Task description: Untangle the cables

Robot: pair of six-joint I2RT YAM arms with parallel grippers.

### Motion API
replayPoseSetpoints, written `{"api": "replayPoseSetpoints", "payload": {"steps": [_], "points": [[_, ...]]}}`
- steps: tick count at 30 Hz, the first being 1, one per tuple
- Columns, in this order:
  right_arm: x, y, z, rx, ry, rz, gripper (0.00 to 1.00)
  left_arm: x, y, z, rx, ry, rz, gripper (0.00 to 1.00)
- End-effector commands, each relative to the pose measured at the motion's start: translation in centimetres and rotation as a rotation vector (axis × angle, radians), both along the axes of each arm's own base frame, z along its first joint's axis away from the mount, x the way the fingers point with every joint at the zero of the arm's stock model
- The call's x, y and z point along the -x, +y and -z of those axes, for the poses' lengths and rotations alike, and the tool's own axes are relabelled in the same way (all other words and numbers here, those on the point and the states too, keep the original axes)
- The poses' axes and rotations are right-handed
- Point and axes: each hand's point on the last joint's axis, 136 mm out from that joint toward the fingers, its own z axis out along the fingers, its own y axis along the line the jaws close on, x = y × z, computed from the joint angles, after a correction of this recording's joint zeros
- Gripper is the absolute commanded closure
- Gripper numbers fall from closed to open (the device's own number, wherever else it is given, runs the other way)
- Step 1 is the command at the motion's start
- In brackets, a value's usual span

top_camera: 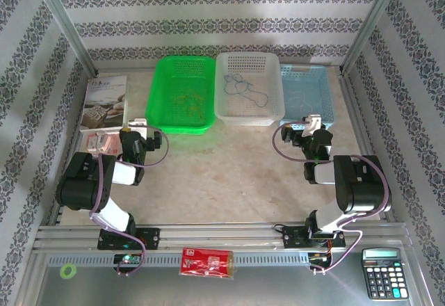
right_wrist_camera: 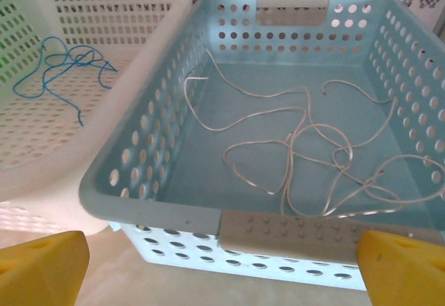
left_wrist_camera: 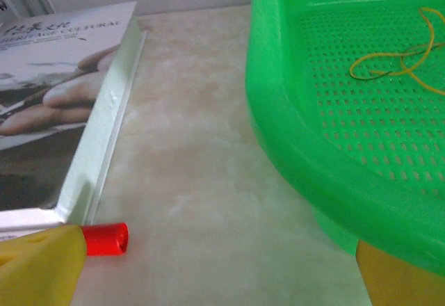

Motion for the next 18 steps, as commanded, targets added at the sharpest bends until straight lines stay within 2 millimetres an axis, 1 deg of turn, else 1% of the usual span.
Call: {"api": "replayPoseSetpoints", "payload": {"steps": [1,3,5,17,18], "points": [[-0.1,-0.7,0.0,0.008,0.014,0.087,0.02,-0.7,0.1,-0.7,0.051,-0.029,0.01,0.0],[0.0,-1.0,0.1,0.047,0.019,0.132,0.02,-0.7,0.1,-0.7,0.053,-0.02,0.006,0.0],[0.0,-0.8,0.1,0.053,0.019,0.13,0.02,-0.7,0.1,-0.9,0.048,-0.038,0.012,0.0],[0.0,-0.5,0.1,0.067,0.017,0.122,0.02,-0.7,0.0,-0.8,0.049,-0.029,0.015,0.0],[-0.8,0.2,-0.8,0.061,-0.004,0.085,0.02,-0.7,0.0,-0.8,0.049,-0.029,0.015,0.0]]}}
